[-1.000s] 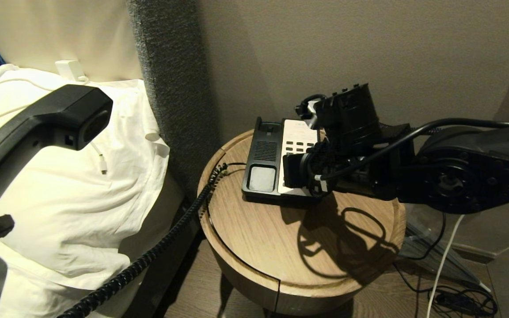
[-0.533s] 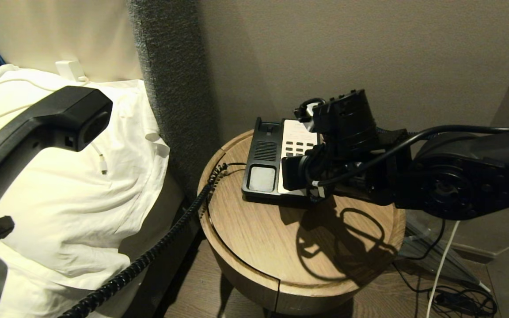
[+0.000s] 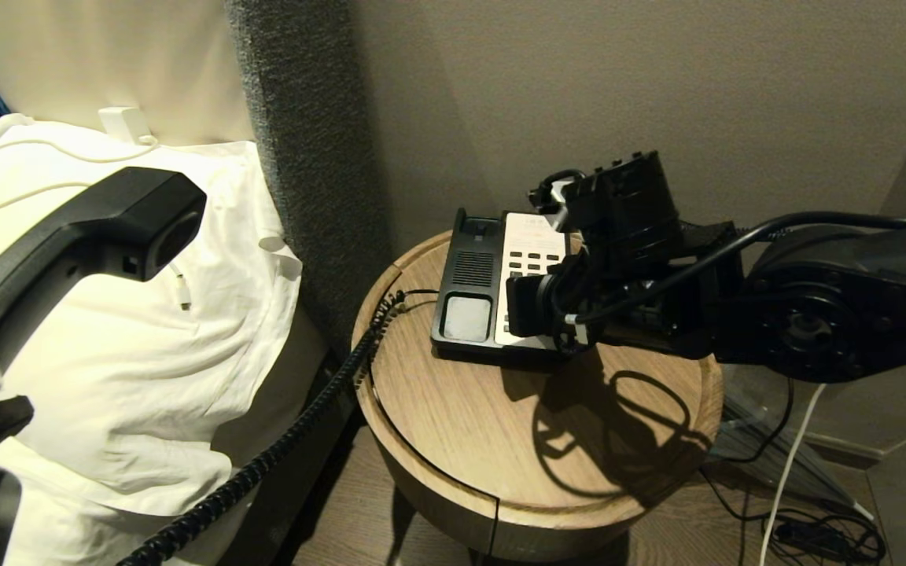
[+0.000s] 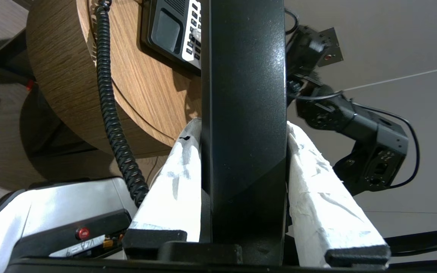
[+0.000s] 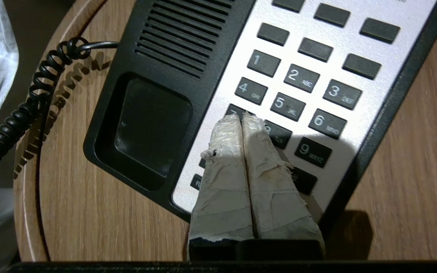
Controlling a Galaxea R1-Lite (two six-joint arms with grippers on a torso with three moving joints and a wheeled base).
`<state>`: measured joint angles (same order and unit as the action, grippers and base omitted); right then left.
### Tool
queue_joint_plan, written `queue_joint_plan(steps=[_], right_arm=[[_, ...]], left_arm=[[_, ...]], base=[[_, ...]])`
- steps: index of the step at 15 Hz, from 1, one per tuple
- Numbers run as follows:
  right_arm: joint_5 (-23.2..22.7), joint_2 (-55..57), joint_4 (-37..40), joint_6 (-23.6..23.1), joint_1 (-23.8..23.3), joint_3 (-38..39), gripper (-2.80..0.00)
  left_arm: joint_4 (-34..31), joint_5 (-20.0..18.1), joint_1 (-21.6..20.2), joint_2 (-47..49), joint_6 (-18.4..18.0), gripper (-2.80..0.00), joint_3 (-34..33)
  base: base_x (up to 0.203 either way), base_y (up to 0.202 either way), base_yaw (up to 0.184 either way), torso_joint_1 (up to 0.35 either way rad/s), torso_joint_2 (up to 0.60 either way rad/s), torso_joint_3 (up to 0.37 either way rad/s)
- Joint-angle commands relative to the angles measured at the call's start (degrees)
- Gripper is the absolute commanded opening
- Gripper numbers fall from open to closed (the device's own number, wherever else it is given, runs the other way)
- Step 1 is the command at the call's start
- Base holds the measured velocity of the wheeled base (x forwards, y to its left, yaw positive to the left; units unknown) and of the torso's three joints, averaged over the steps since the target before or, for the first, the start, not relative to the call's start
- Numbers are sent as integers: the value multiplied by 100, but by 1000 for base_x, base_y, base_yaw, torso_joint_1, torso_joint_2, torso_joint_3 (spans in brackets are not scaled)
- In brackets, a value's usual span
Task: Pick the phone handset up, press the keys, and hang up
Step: Dial the number
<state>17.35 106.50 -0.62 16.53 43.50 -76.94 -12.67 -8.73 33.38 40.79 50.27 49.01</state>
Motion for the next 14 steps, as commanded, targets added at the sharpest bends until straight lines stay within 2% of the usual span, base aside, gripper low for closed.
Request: queue_joint_plan(steps=[1,7,10,14], right_arm=[[-3,-216,-52,14,1,-77,-280],[79,-549,193,5,-106,405,-280],[266,-560,219,-7,-230,443,-280],[269,-606,245,15,-254,486,-280]], left_arm=[[-8,-6,-1,-9,35,-280,-38],[-8,-6,2,-16,35,-280,-75],[1,-6,-5,-27,27,-280,-137],[-8,-64,-7,-62,35,-280,-137]], base=[[0,0,0,0,0,0],[0,0,0,0,0,0],[0,0,0,0,0,0],[0,0,0,0,0,0]])
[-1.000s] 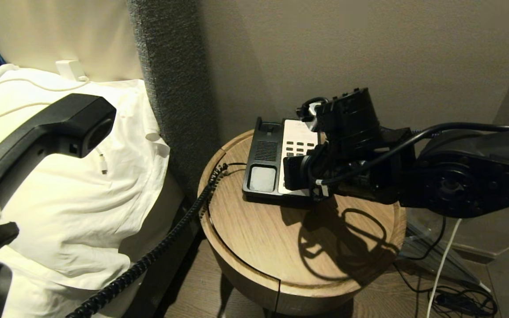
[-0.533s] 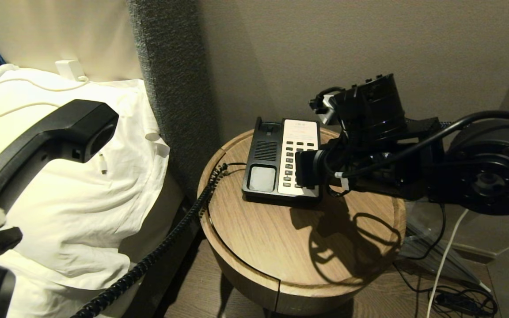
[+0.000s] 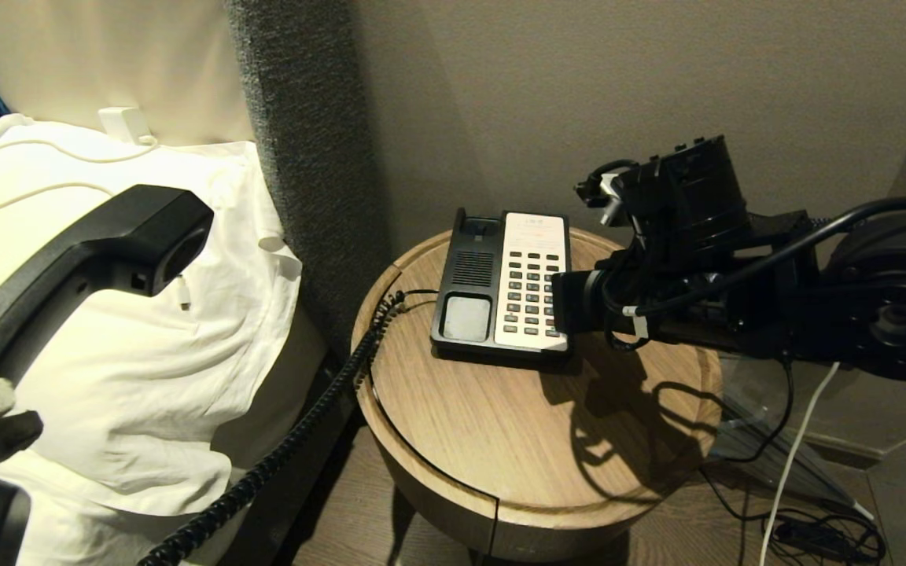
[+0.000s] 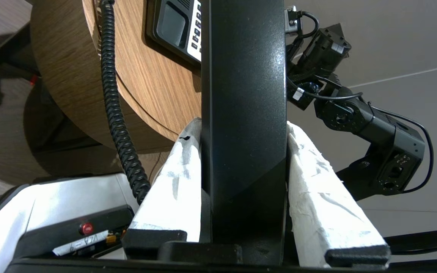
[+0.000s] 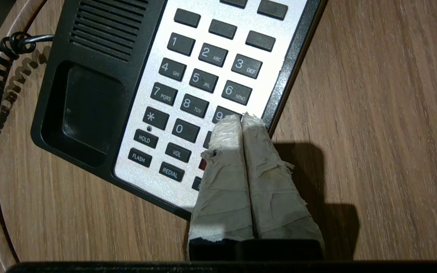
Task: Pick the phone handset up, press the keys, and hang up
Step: Dial the number
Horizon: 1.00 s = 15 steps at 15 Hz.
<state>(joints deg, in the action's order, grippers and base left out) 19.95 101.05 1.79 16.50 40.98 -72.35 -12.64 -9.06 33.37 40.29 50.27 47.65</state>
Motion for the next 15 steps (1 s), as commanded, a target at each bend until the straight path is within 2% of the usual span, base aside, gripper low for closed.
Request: queue_joint_plan(steps=[1,8,15], right_arm=[[9,-103,5,21,-3,63,-280],[1,-427,6,29,21,696,-280],[-70,-375,5,37,252,652,-280]], left_arm=[[-10,-43,2,-12,35,-280,-2],[-10,-87,-5,-30,35,-280,-54],[-10,-123,-5,-48,35,-280,-72]], base=[[0,0,0,0,0,0],[0,0,0,0,0,0],[0,0,0,0,0,0]])
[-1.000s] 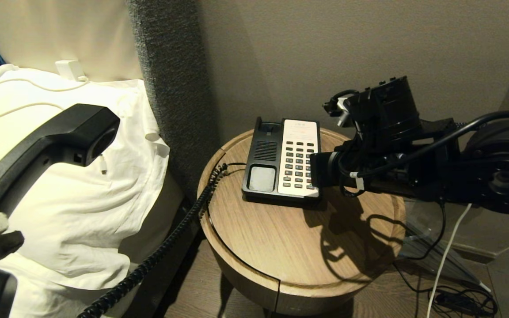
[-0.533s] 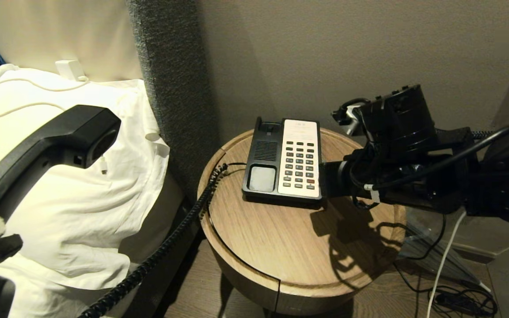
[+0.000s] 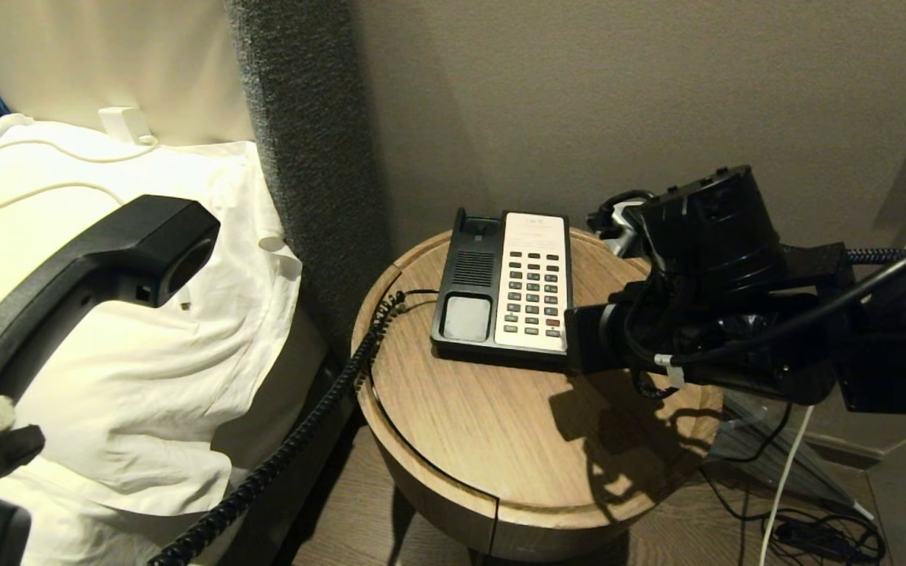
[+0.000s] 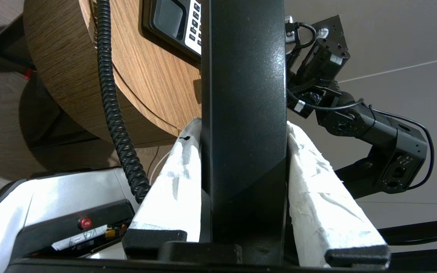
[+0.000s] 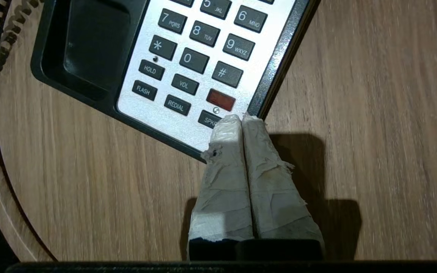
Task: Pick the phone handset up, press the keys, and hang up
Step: Dial the number
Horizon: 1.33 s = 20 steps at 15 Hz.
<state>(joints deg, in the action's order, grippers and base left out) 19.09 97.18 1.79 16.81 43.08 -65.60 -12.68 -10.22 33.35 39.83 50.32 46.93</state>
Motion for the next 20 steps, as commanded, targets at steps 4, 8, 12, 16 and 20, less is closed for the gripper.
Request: queue_joint_plan(steps=[4,8,12,16,20], right_arm=[[16,72,-4,6,45,-38,-280],[16,165,-12,-2,51,-79,-280],[25,178,-21,-2,69,-85,-280],[25,239,-46,-11,69,-15,-280],[25,275,-65,-29,69,21,-280]], left_arm=[[-7,-41,3,-28,30,-280,-33],[-7,-41,-4,-28,30,-280,-35],[-7,-41,-4,-36,30,-280,-35],[-7,-41,4,-36,30,-280,-44],[-7,-41,-1,-45,30,-280,-52]], base=[[0,0,0,0,0,0],[0,0,0,0,0,0],[0,0,0,0,0,0],[0,0,0,0,0,0],[0,0,0,0,0,0]])
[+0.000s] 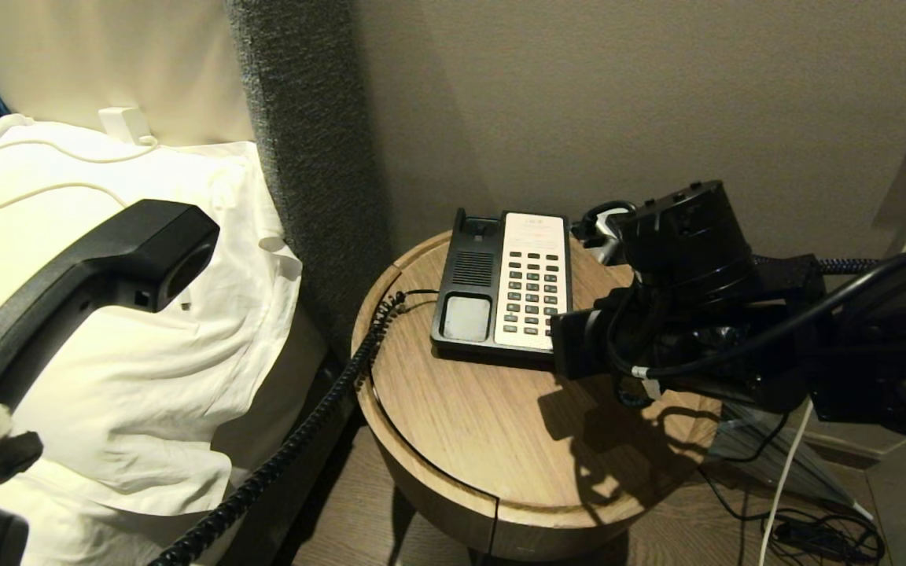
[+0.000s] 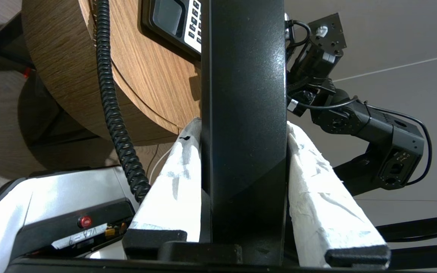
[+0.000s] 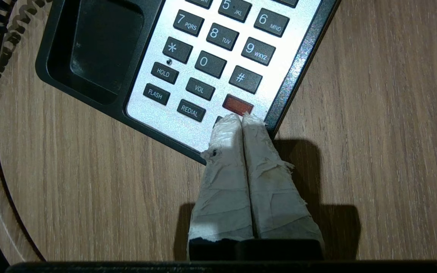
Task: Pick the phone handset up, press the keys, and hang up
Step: Dial the number
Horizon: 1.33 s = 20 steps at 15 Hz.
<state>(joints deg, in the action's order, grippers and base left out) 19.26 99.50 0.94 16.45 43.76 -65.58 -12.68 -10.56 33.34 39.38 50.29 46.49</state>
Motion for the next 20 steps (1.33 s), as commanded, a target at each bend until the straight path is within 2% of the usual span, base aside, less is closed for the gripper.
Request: queue_joint_plan(steps=[1,13,20], right_arm=[[7,43,20,8,1,27,-280],[7,-46,12,-3,36,284,-280],[15,-965,99,48,27,387,-280]], left_arm=[[-7,-7,3,-1,33,-280,-9],[-7,-16,-3,-45,33,-280,-44],[-24,-7,-3,8,7,-280,-70]], base=[[0,0,0,0,0,0],[0,0,0,0,0,0],[0,0,0,0,0,0]])
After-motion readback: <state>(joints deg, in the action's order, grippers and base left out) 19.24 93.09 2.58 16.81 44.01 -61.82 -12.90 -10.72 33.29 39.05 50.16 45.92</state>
